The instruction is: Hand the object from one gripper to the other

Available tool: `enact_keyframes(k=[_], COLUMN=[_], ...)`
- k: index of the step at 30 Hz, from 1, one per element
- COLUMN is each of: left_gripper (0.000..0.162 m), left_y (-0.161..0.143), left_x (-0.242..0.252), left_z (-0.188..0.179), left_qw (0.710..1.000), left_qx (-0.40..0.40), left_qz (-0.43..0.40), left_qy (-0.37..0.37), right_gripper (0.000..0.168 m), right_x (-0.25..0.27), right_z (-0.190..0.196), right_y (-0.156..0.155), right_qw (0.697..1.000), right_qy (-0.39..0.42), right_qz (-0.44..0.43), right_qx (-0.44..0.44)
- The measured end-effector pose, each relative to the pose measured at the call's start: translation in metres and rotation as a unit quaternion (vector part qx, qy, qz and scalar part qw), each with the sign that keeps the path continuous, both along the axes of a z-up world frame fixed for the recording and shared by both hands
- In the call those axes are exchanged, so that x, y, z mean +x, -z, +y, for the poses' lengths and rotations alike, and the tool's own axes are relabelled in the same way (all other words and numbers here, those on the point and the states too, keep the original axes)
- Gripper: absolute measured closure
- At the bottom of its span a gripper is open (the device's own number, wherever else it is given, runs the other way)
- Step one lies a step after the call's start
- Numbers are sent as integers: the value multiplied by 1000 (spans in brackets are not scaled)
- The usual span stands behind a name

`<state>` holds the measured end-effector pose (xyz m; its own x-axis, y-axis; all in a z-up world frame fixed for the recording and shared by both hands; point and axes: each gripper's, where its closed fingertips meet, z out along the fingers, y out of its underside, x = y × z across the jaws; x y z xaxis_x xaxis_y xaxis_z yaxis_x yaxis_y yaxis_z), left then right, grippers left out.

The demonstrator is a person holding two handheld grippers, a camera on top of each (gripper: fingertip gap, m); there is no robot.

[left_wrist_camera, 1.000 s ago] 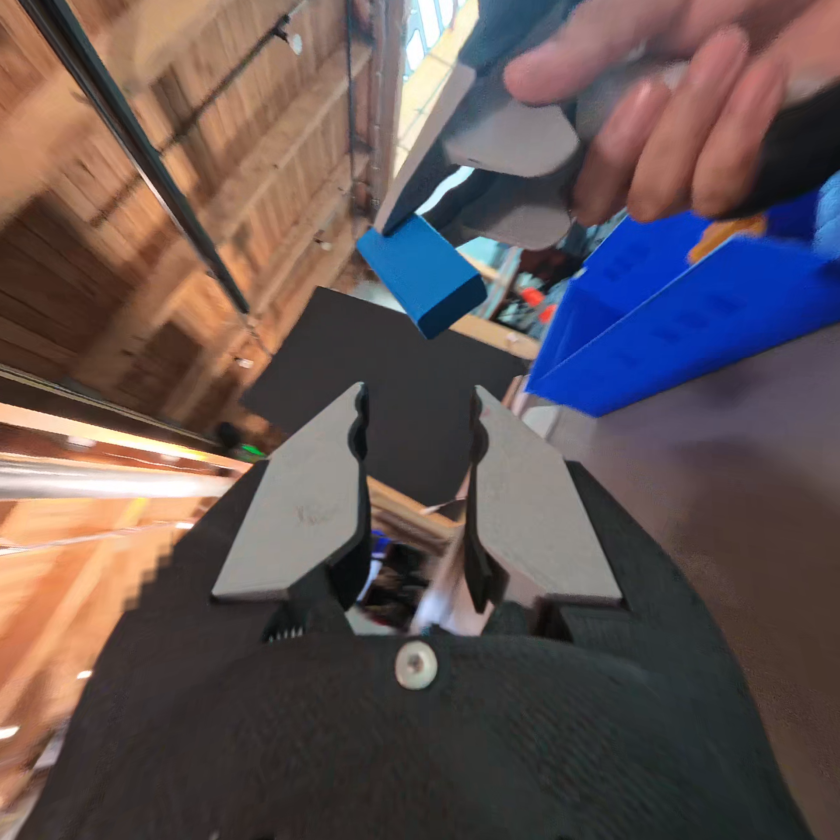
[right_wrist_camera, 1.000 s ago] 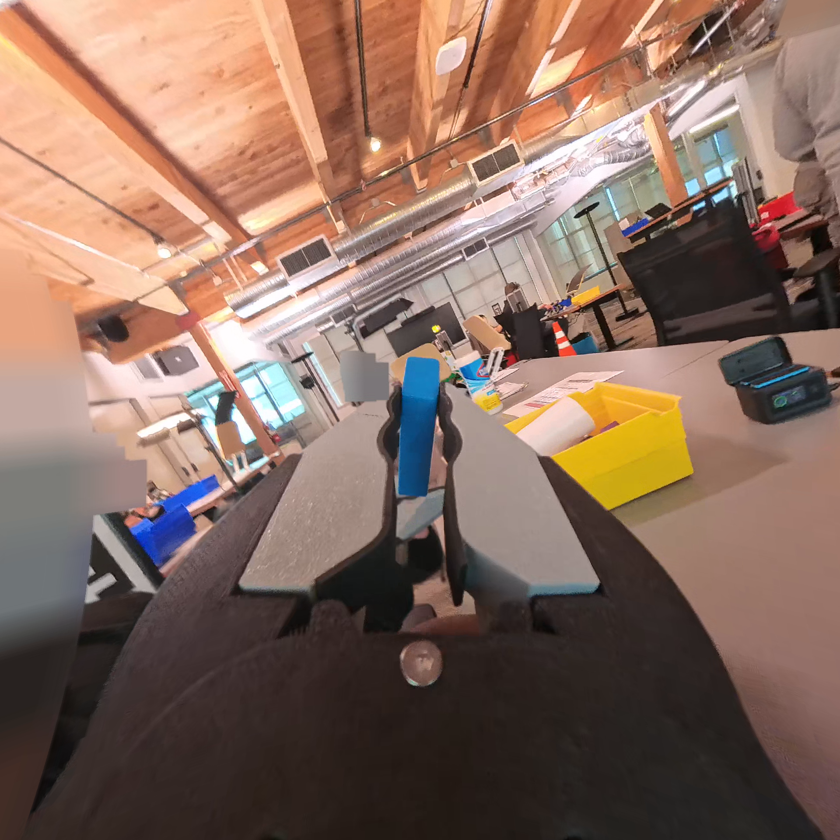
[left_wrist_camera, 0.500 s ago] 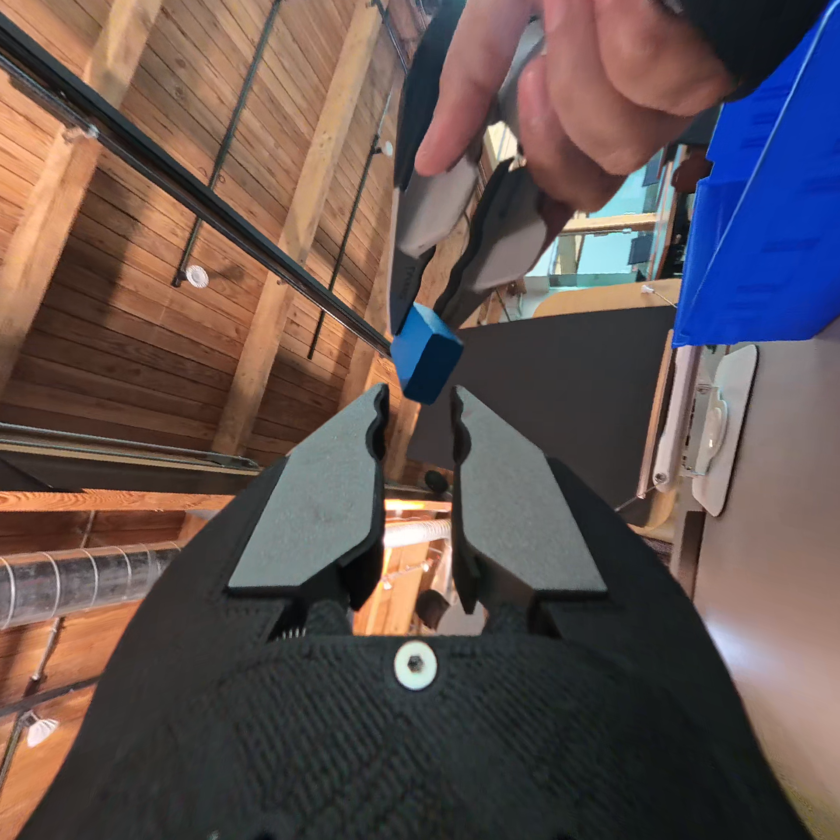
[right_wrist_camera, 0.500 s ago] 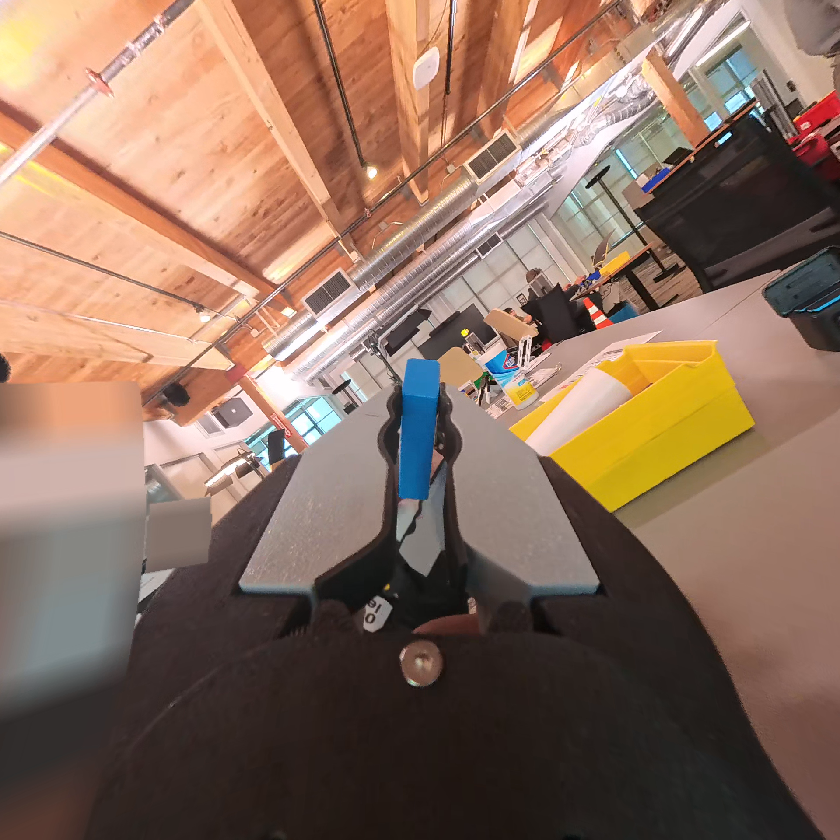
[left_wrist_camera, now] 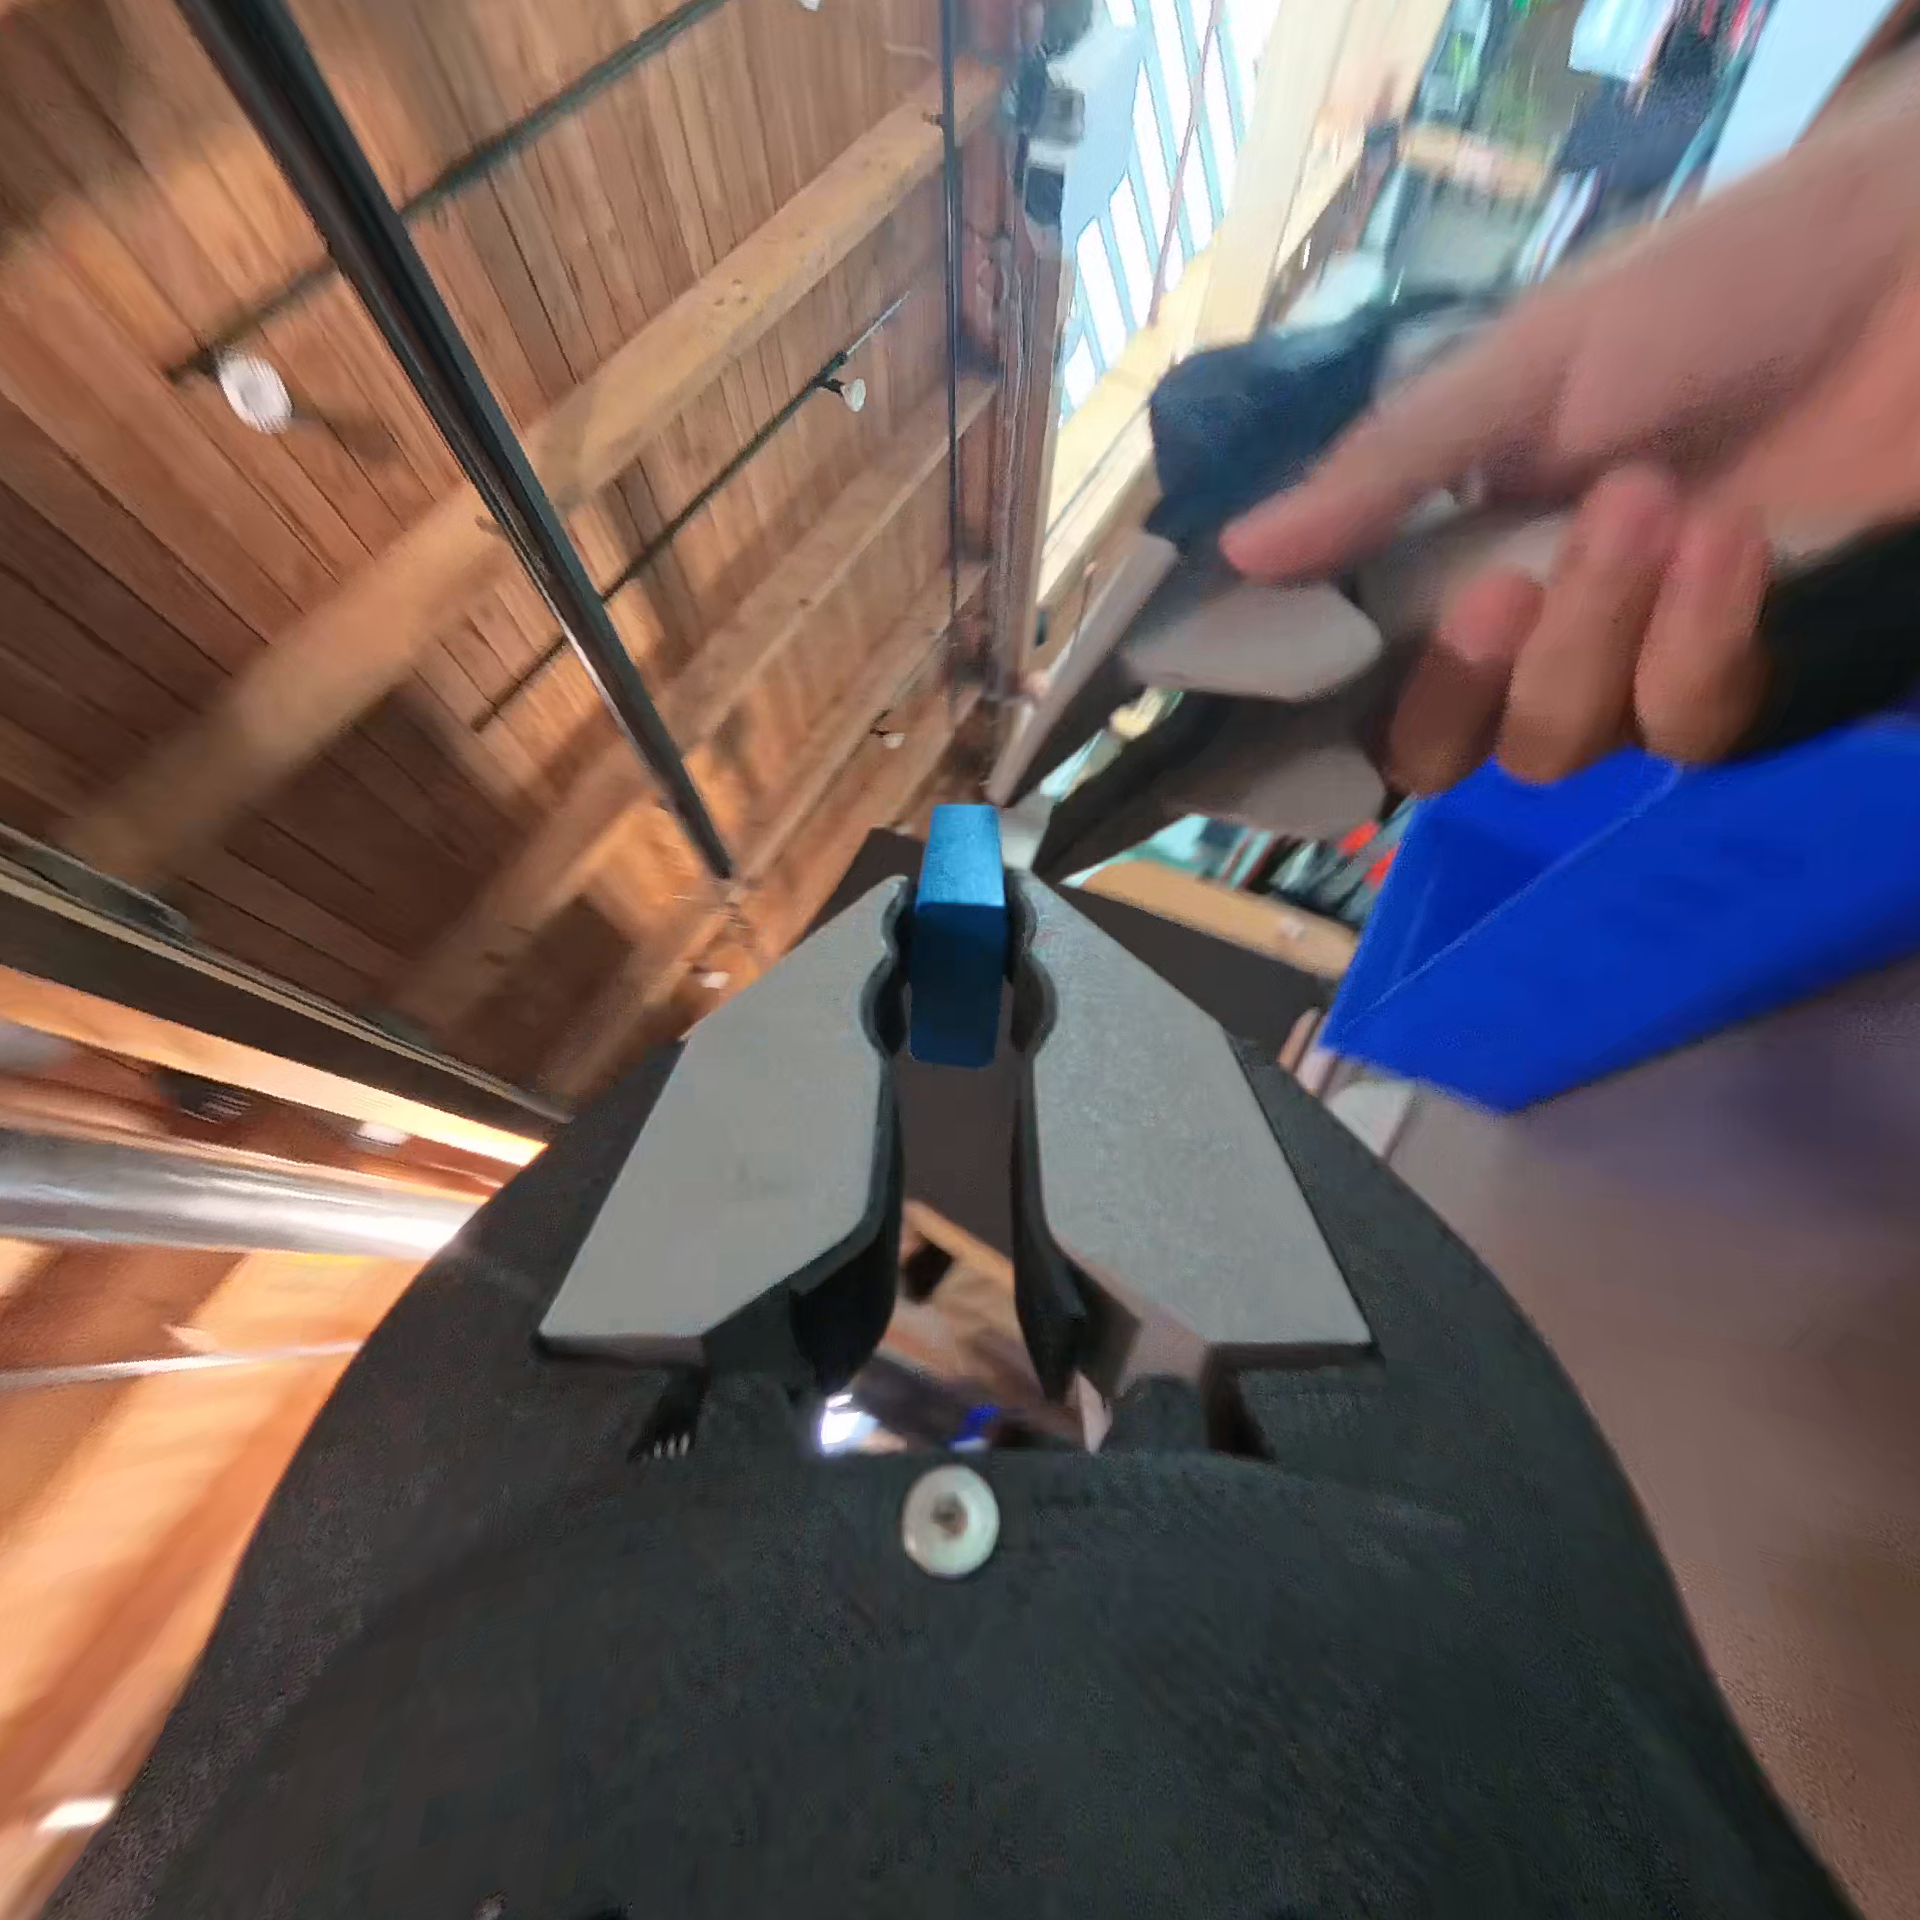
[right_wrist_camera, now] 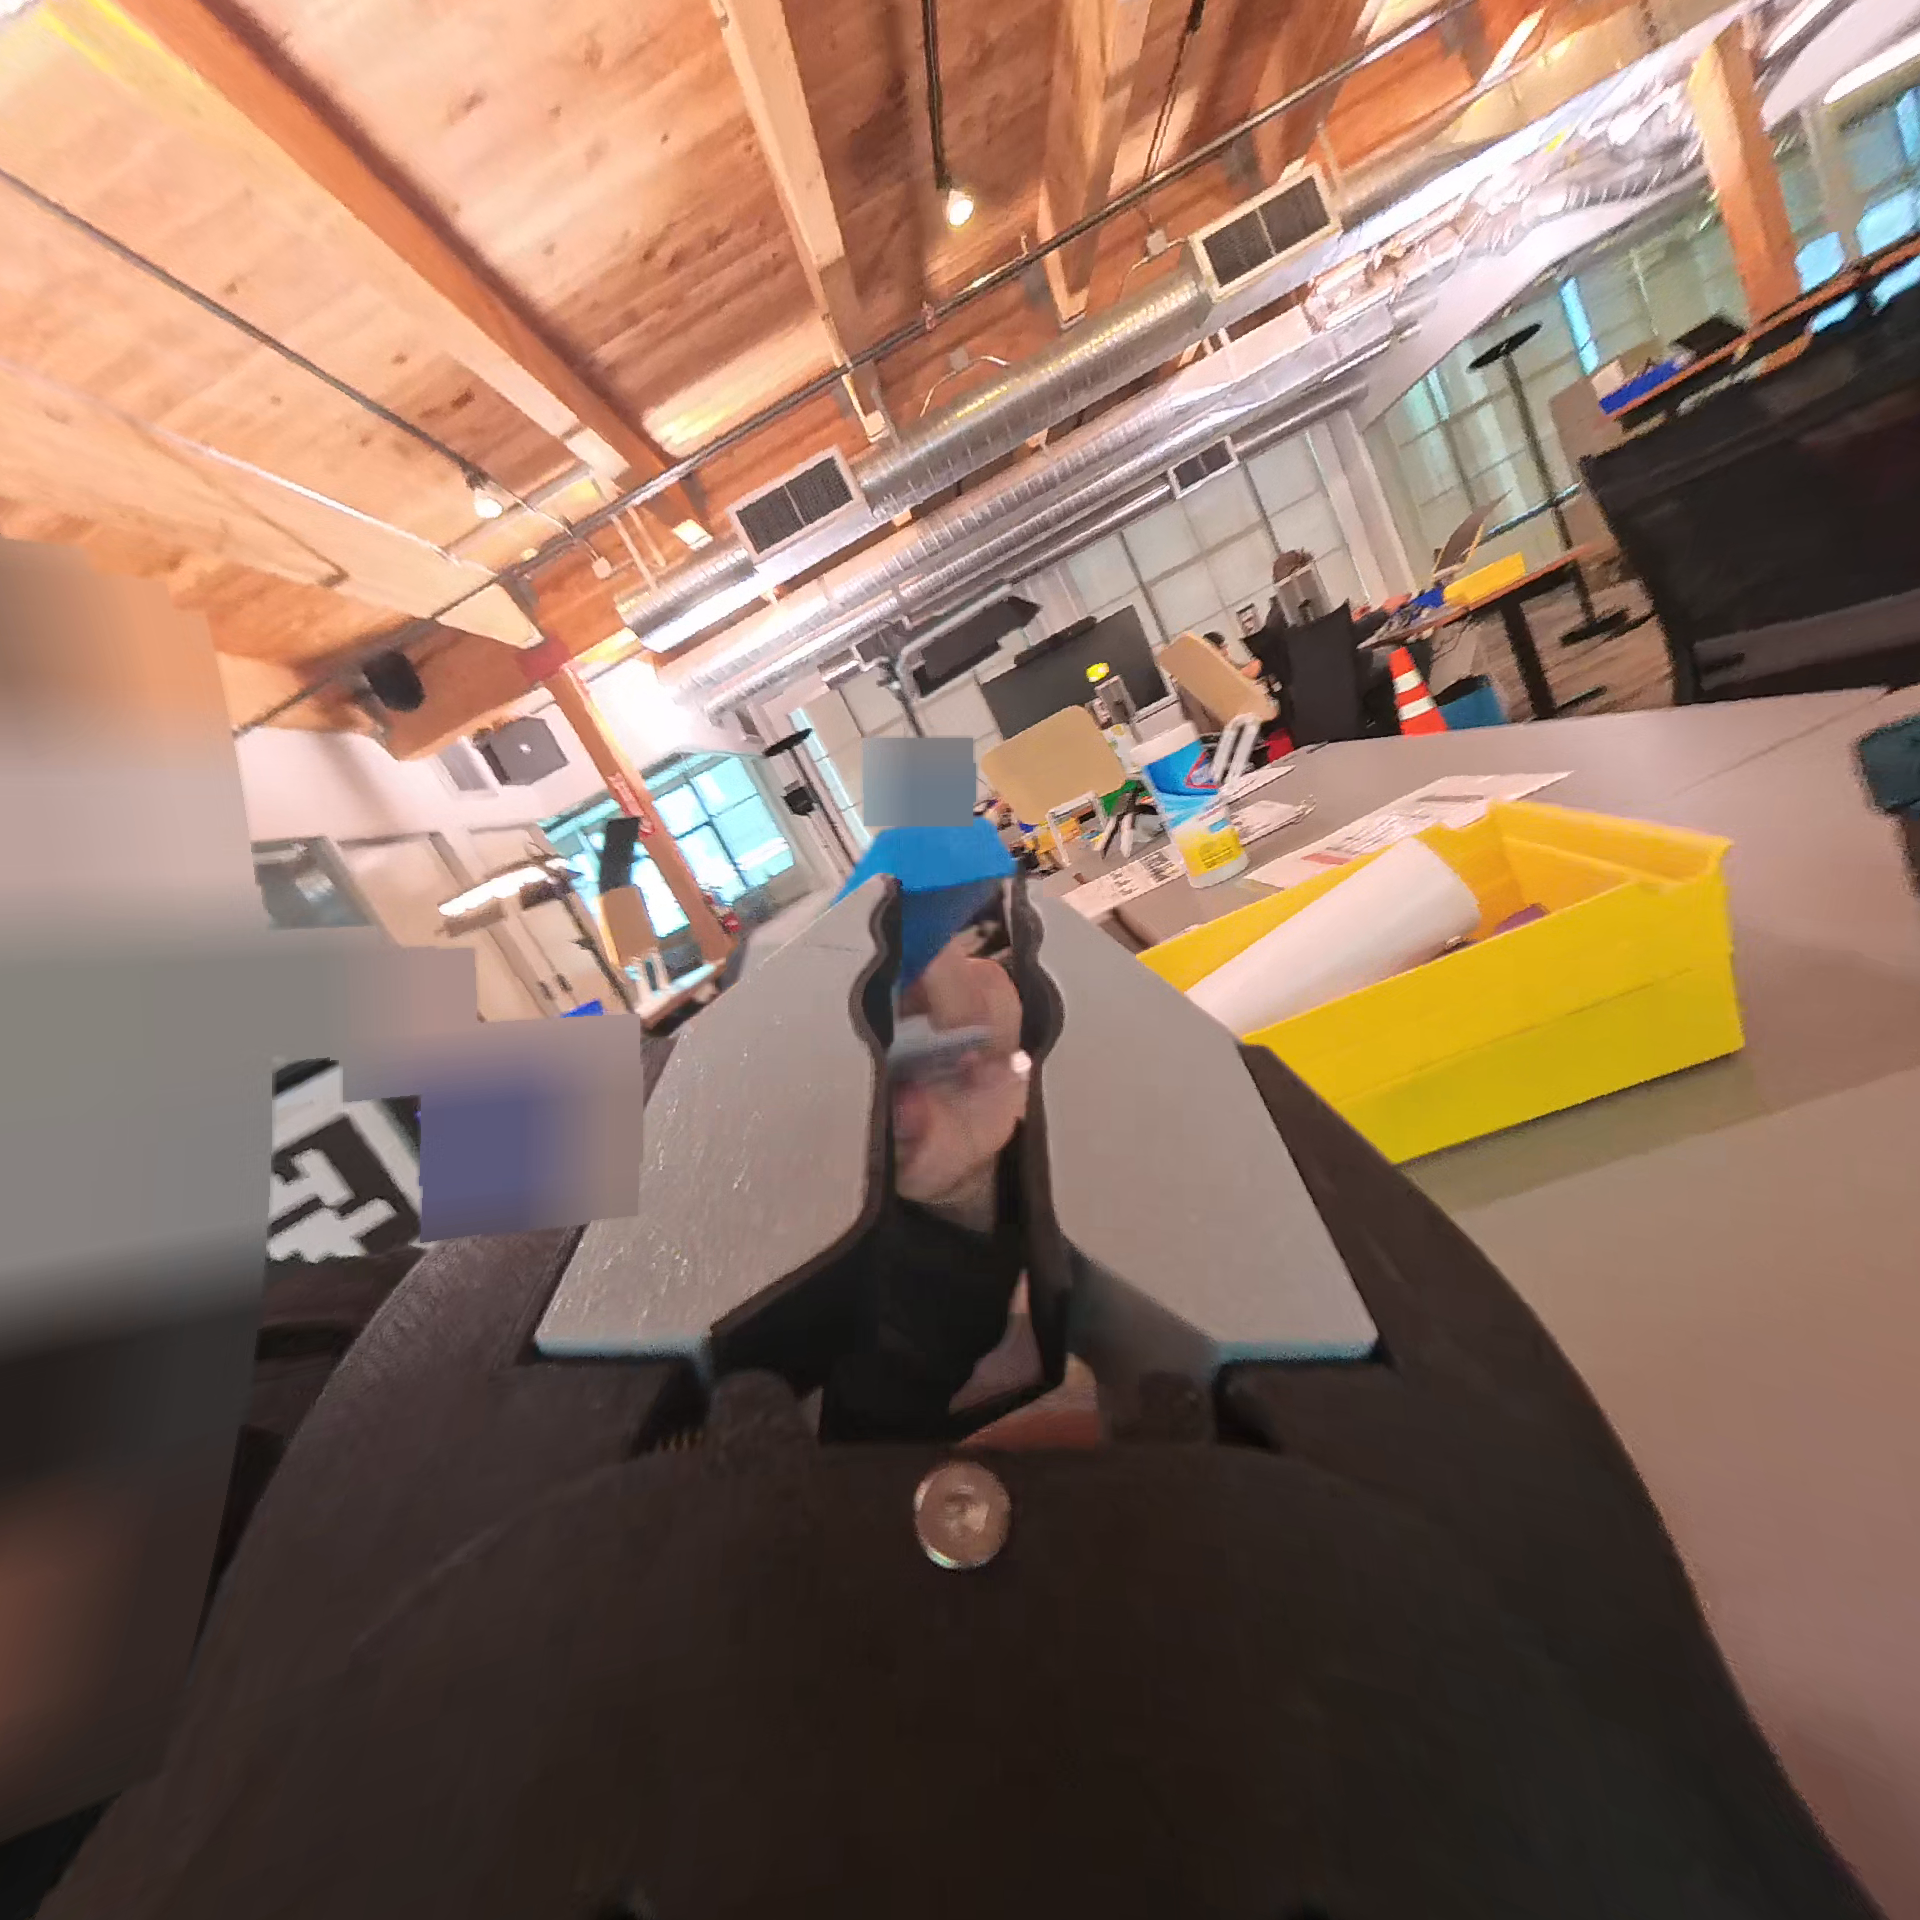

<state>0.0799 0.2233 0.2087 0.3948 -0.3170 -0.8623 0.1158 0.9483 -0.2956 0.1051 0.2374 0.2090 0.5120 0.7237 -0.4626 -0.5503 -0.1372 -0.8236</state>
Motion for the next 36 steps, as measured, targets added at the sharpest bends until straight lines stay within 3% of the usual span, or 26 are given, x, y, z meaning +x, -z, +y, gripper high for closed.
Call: enact_keyframes(k=[2, 4, 6, 9, 11, 13, 17, 21, 25, 27, 28, 31, 33, 34, 36], left_gripper=[147, 147, 147, 148, 148, 148, 147, 146, 131, 123, 121, 113, 112, 112, 109], left_y=[-14, -24, -35, -44, -45, -43, -30, -22, -7, -5, -4, 0, 2, 4, 8], left_x=[-10, -19, -27, -38, -38, -34, -22, -10, 5, 7, 7, 9, 10, 11, 15], left_z=[-2, -7, -13, -28, -30, -28, -37, -35, -8, 5, 7, 3, -3, -4, -5], left_qw=[992, 962, 903, 779, 715, 677, 609, 591, 630, 639, 639, 624, 608, 600, 578], left_qx=[-100, -211, -323, -446, -498, -529, -573, -601, -631, -642, -645, -651, -656, -661, -676], left_qz=[10, 32, 59, 116, 138, 144, 195, 196, 177, 165, 166, 191, 207, 211, 218], left_qy=[76, 171, 278, 425, 470, 492, 512, 501, 416, 391, 386, 388, 397, 398, 401], right_gripper=[150, 142, 136, 131, 125, 122, 142, 151, 155, 155, 155, 155, 155, 155, 154], right_x=[6, 7, 2, -14, -27, -42, -52, -45, -26, -10, -2, 14, 17, 16, 11], right_z=[-5, -11, -19, -31, -38, -46, -46, -39, -34, -27, -23, -17, -15, -12, -7], right_y=[-5, -8, -12, -18, -19, -21, -23, -19, -24, -22, -19, -15, -12, -9, 1], right_qw=[999, 997, 995, 990, 985, 977, 963, 945, 908, 847, 801, 609, 478, 437, 404], right_qy=[25, 34, 29, 9, 5, -1, 48, 104, 197, 284, 330, 444, 479, 483, 466], right_qz=[-30, -60, -83, -110, -136, -161, -204, -261, -317, -398, -452, -607, -679, -699, -721], right_qx=[20, 39, 55, 85, 108, 137, 171, 166, 193, 207, 213, 253, 284, 295, 316])
